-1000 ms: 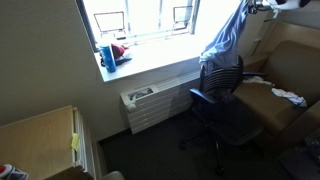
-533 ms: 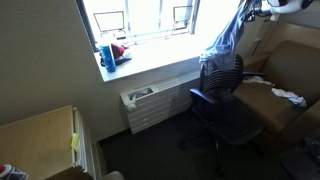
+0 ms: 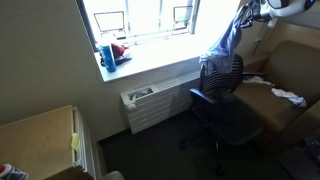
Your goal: Take the grey shirt off the seat and put it on the back of the black chair
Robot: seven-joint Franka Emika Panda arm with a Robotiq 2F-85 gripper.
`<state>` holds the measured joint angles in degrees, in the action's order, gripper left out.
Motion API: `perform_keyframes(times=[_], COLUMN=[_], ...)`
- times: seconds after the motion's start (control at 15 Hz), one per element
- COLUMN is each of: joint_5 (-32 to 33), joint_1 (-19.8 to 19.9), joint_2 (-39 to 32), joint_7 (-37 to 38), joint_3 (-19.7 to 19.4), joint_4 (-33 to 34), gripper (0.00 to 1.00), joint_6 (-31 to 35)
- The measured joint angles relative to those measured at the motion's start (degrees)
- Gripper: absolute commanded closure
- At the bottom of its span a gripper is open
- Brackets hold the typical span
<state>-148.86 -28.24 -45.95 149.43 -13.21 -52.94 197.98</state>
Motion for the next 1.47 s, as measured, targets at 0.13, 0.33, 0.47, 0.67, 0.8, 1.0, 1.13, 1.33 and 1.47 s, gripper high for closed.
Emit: perform_keyframes(times=[0.13,0.33,0.47,0.67,0.8,1.0,1.13,1.33,1.47], joint_5=[0.03,0.15,0.08,0.23,0.29,0.29,0.27,0.38,-0.03], joint_1=[0.37,3.72,7.32,14.21,18.82,20.55,20.86,30.51,38.70], joint_2=[0.18,2.20,4.11,7.92,10.49,12.52,12.52,12.65,12.75], joint_7=[-0.75,-6.85,-12.42,-22.37,-28.57,-30.59,-30.94,-41.62,-49.30], joint_3=[0.79,6.15,10.31,17.28,21.75,23.26,23.99,35.88,43.51], joint_4=[-0.98,-7.52,-12.98,-21.28,-25.73,-28.34,-28.53,-32.59,-37.24], gripper=[0.00,0.00,0.00,0.00,0.00,0.00,0.00,0.00,0.00], joint_6=[0.11,0.25,0.26,0.27,0.25,0.21,-0.01,0.26,0.37])
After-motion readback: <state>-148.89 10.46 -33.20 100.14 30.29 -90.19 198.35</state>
